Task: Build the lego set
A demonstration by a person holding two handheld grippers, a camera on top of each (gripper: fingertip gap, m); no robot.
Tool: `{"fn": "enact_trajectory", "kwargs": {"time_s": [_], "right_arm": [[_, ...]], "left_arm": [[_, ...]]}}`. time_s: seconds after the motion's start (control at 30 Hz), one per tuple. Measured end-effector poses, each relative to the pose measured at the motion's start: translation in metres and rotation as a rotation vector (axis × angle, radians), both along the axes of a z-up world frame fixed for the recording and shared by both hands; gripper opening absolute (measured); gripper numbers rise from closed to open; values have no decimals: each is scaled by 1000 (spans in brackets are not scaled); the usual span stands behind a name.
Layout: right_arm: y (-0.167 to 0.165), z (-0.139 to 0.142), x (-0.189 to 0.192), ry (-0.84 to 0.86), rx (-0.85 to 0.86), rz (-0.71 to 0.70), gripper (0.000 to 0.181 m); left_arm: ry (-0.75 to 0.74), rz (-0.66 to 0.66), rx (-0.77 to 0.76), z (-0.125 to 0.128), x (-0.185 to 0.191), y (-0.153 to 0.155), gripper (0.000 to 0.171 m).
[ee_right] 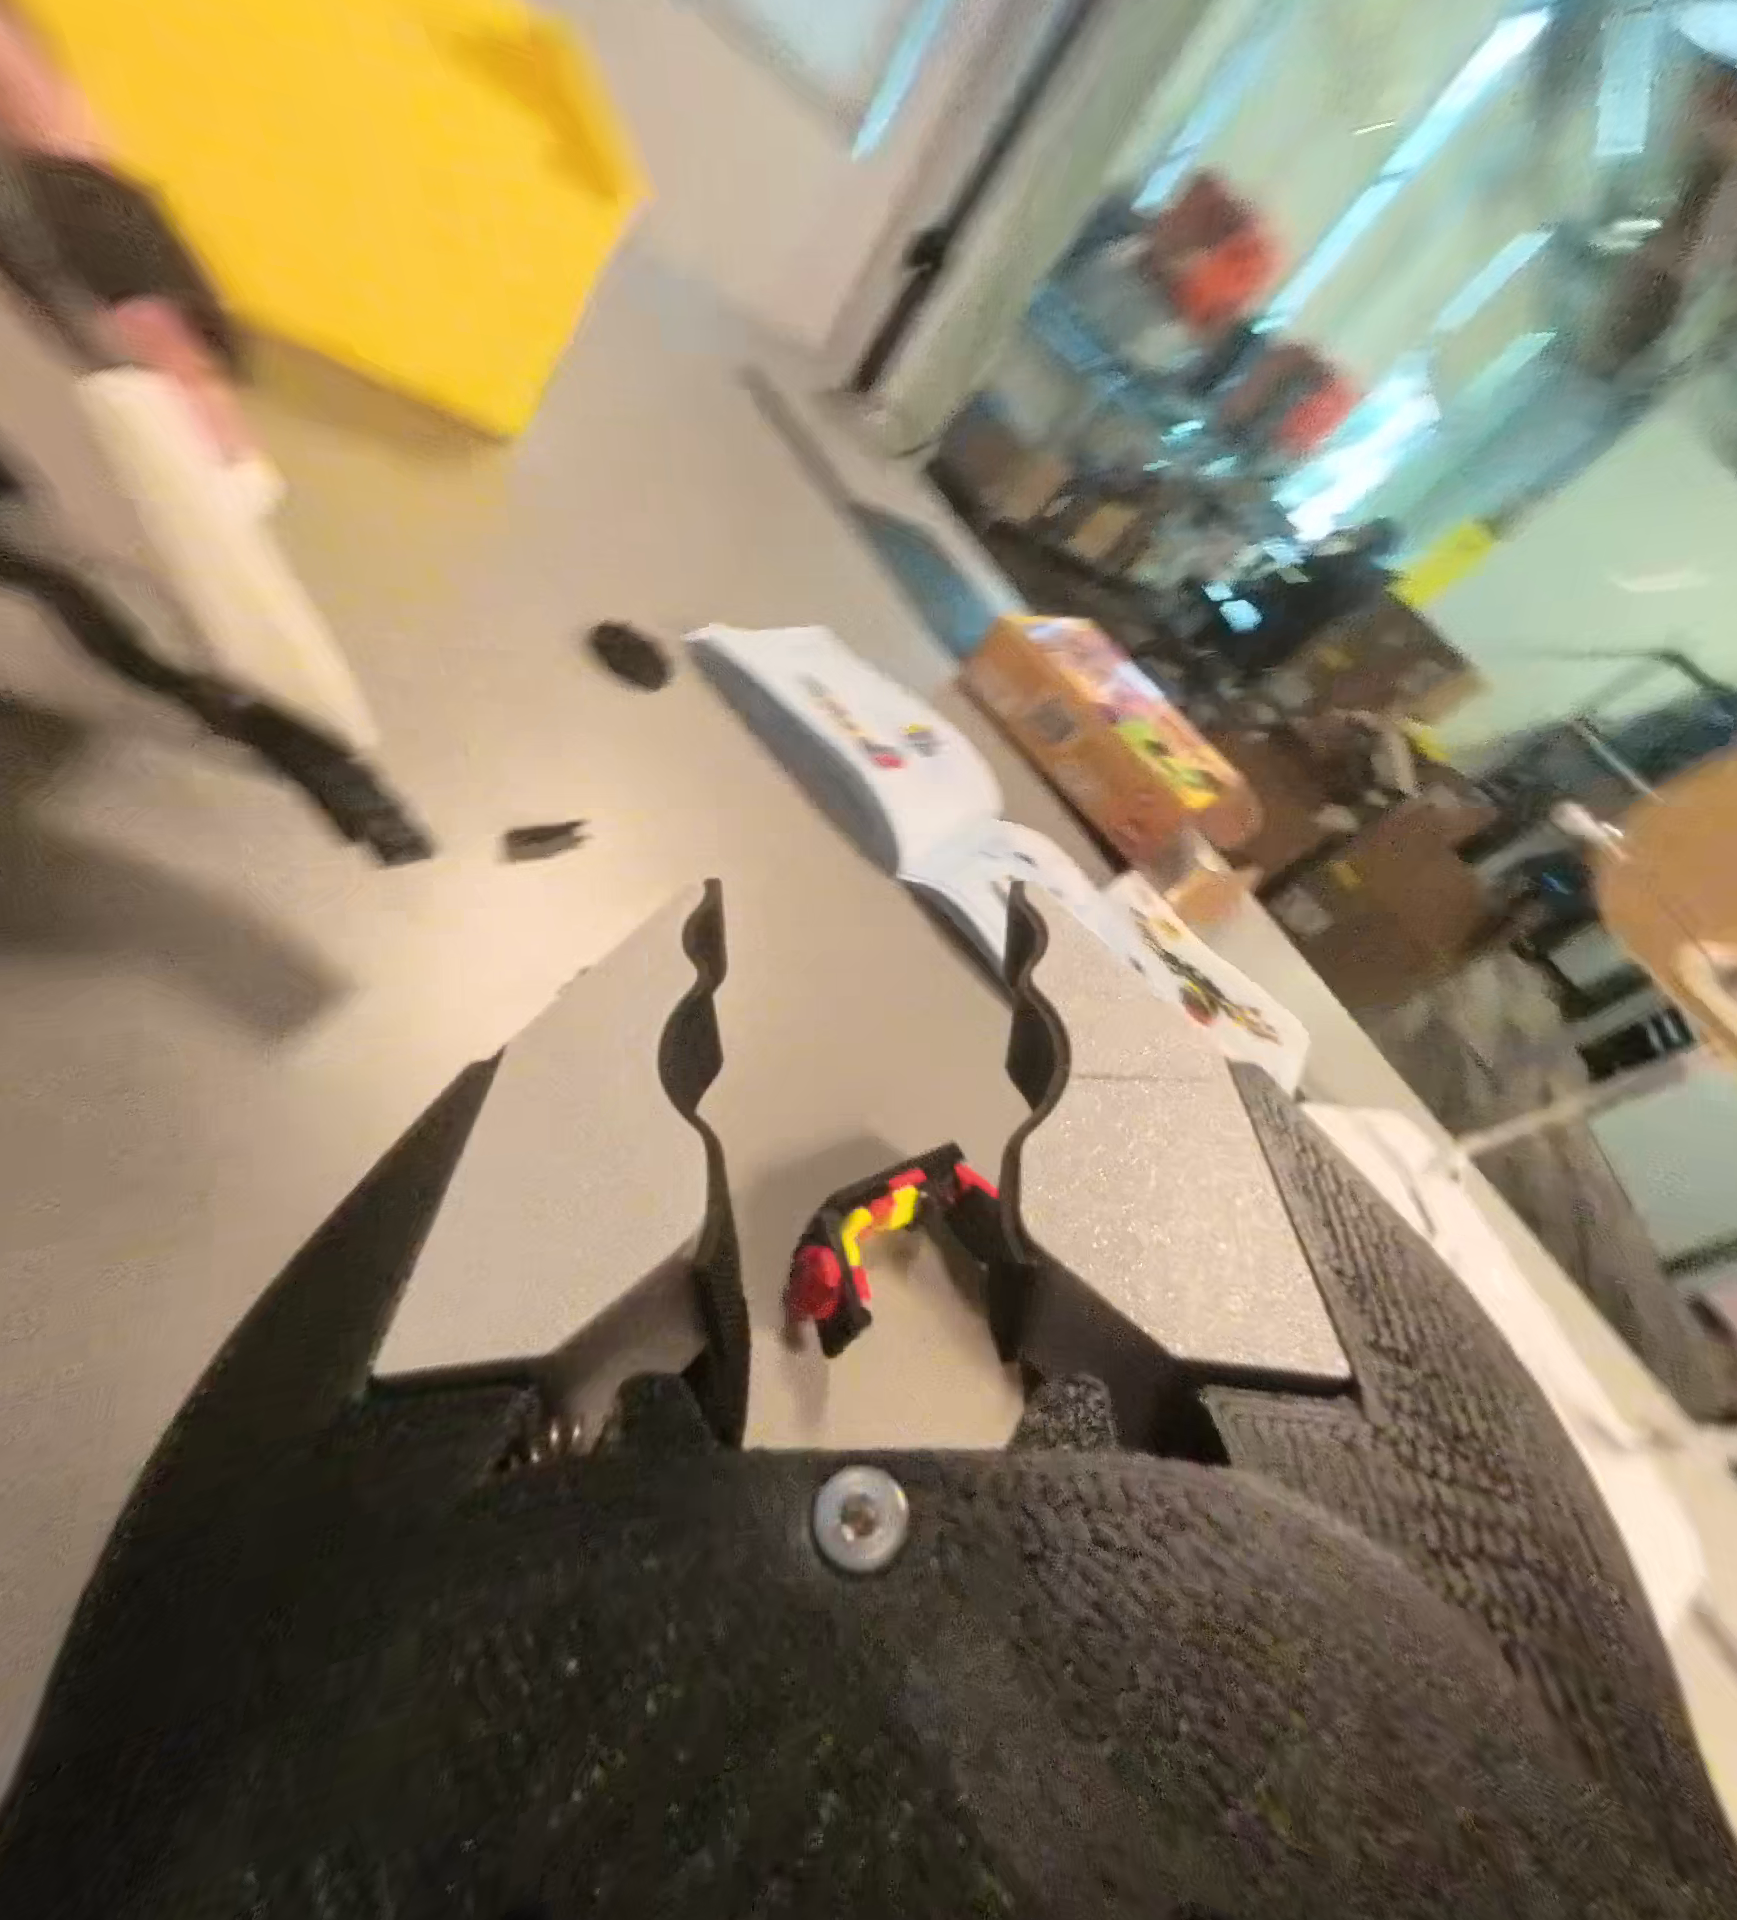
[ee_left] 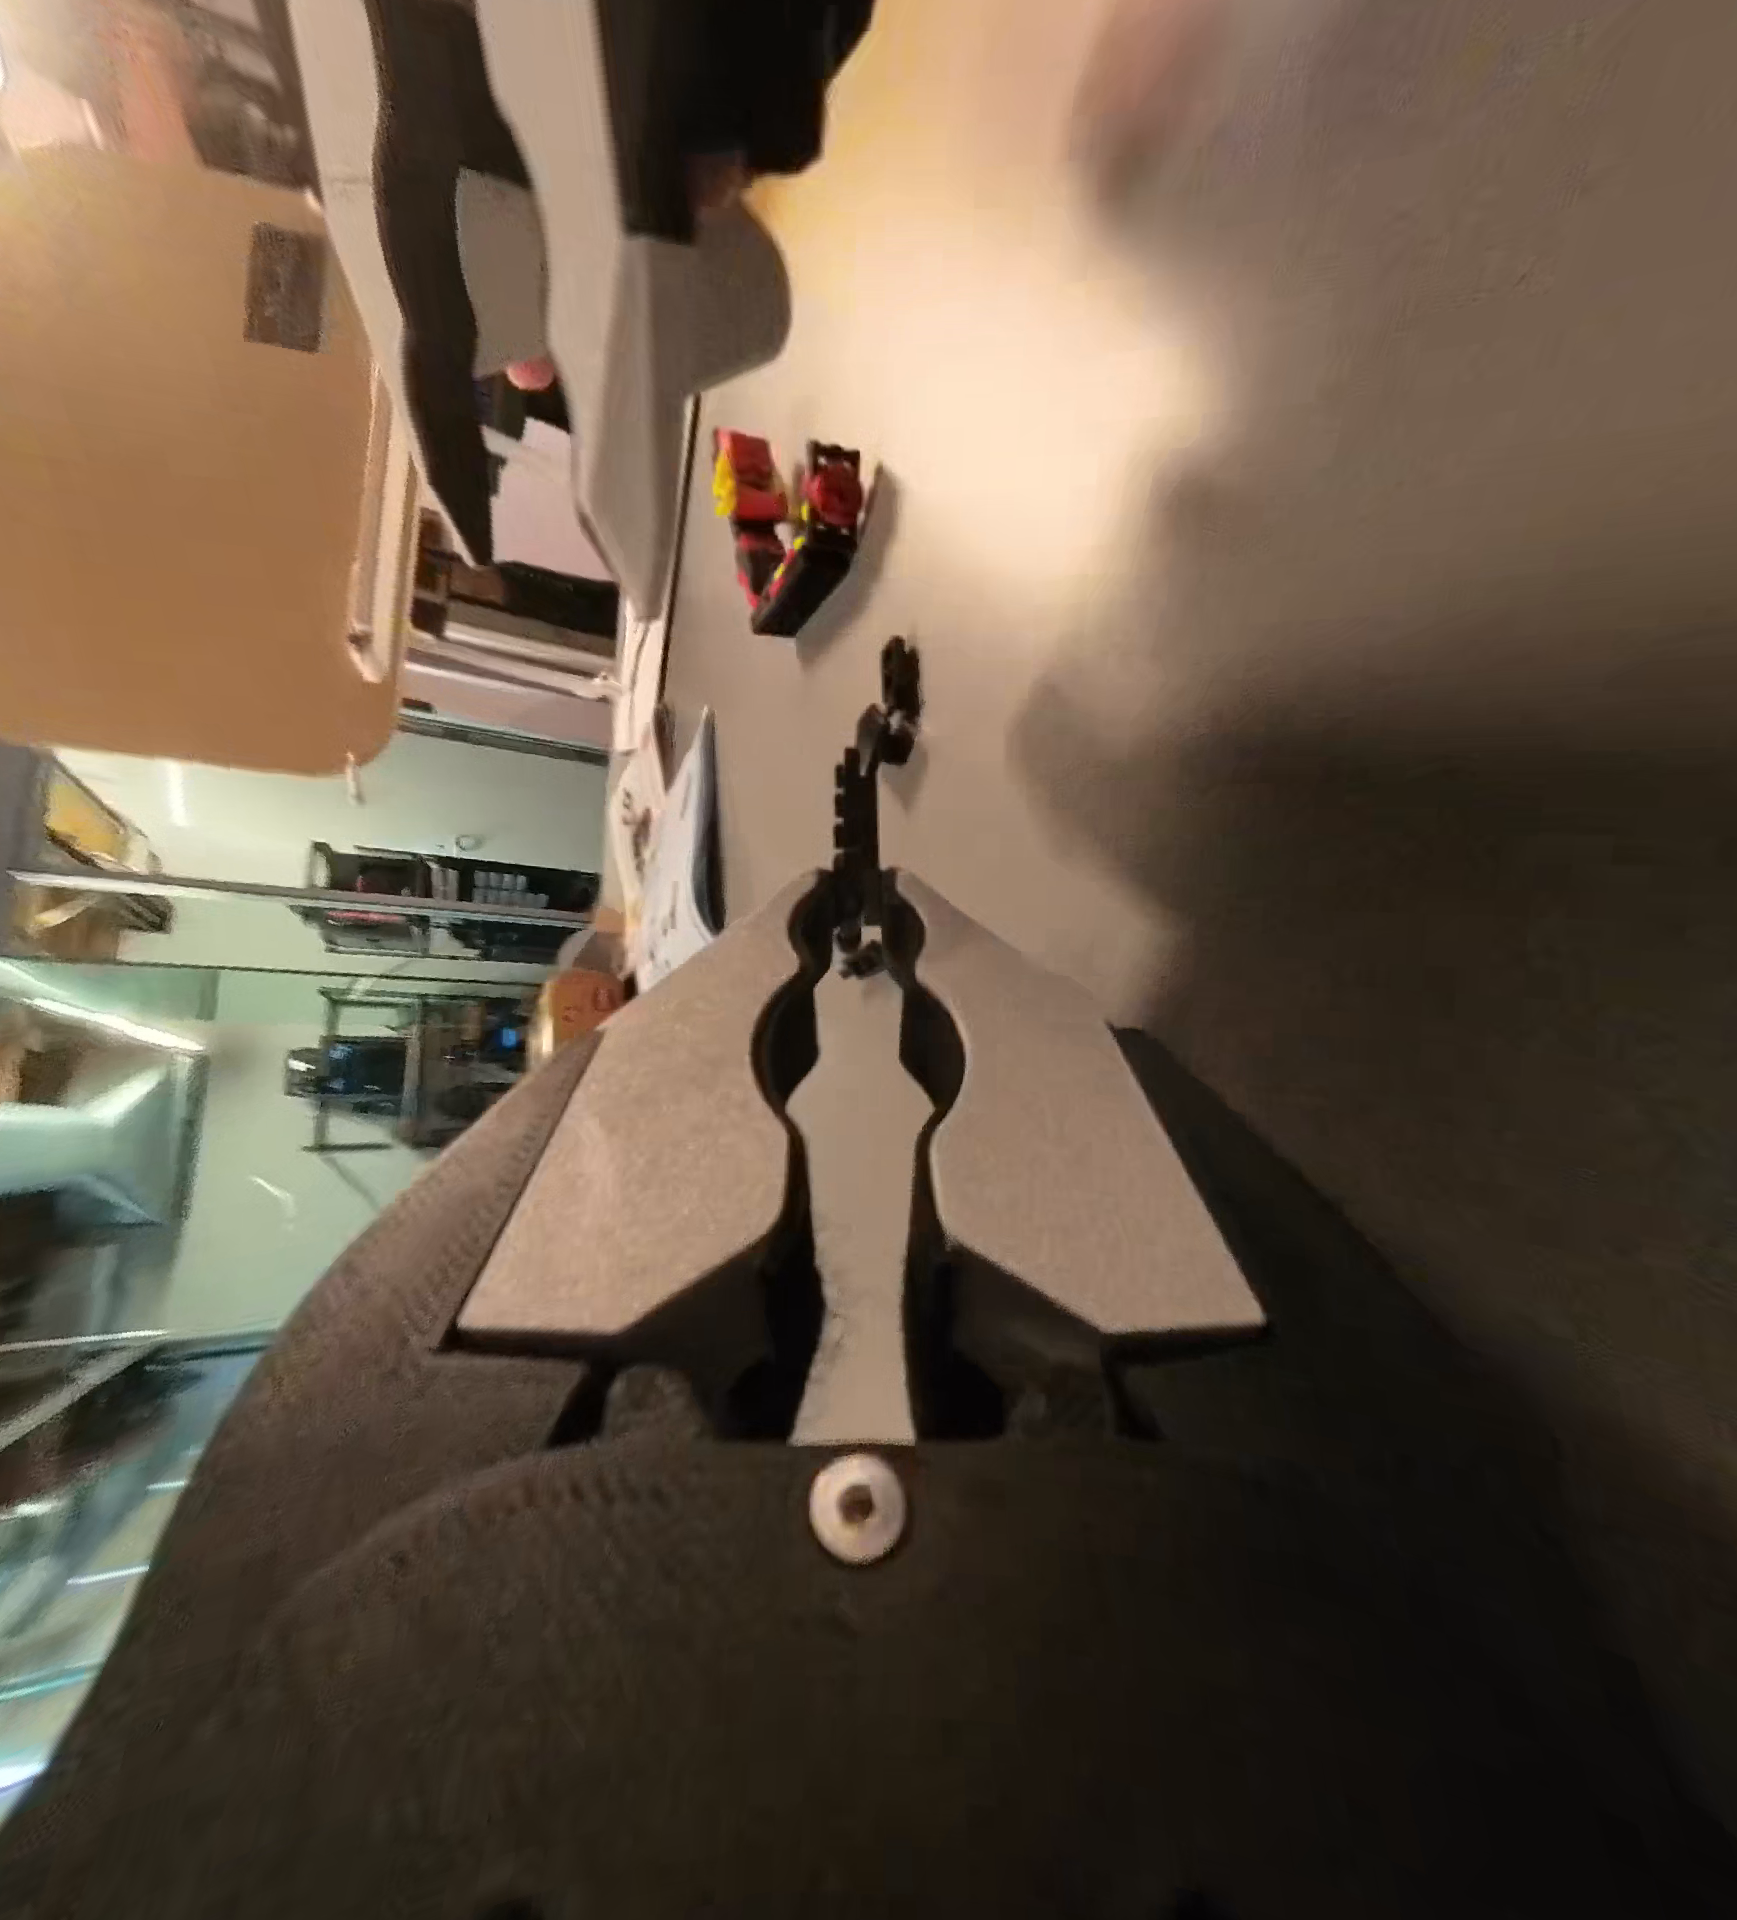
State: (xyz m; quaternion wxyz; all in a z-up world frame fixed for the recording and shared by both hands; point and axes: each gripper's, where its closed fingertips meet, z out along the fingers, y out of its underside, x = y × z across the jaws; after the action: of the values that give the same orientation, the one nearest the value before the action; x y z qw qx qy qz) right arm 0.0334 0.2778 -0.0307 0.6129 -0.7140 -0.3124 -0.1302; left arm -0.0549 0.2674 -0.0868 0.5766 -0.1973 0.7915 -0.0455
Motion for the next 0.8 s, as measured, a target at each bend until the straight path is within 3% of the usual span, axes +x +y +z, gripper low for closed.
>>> {"fn": "enact_trajectory", "kwargs": {"time_s": [0.1, 0.2, 0.37, 0.43, 0.57, 0.67, 0.73, 0.8], "right_arm": [[3, 10, 35, 162, 190, -130, 51], [3, 27, 53, 235, 335, -188, 51], [-3, 47, 72, 294, 463, -217, 53], [-6, 53, 87, 322, 509, -258, 55], [-5, 66, 117, 460, 598, -344, 58], [0, 71, 150, 560, 685, -479, 58], [6, 69, 170, 545, 708, -565, 59], [12, 62, 184, 557, 684, -622, 57]], "left_arm": [[49, -51, 120, -13, -1, -5, 7], [61, -60, 132, -18, -1, -3, 22], [-32, -9, -39, 4, -21, 7, 67], [-157, 22, -188, 25, -29, 13, 74], [-620, 129, -496, 101, -21, 58, 73], [-836, 199, -782, 118, 7, 107, 87], [-916, 211, -797, 122, 26, 134, 91], [-894, 206, -688, 121, 50, 153, 91]]}}
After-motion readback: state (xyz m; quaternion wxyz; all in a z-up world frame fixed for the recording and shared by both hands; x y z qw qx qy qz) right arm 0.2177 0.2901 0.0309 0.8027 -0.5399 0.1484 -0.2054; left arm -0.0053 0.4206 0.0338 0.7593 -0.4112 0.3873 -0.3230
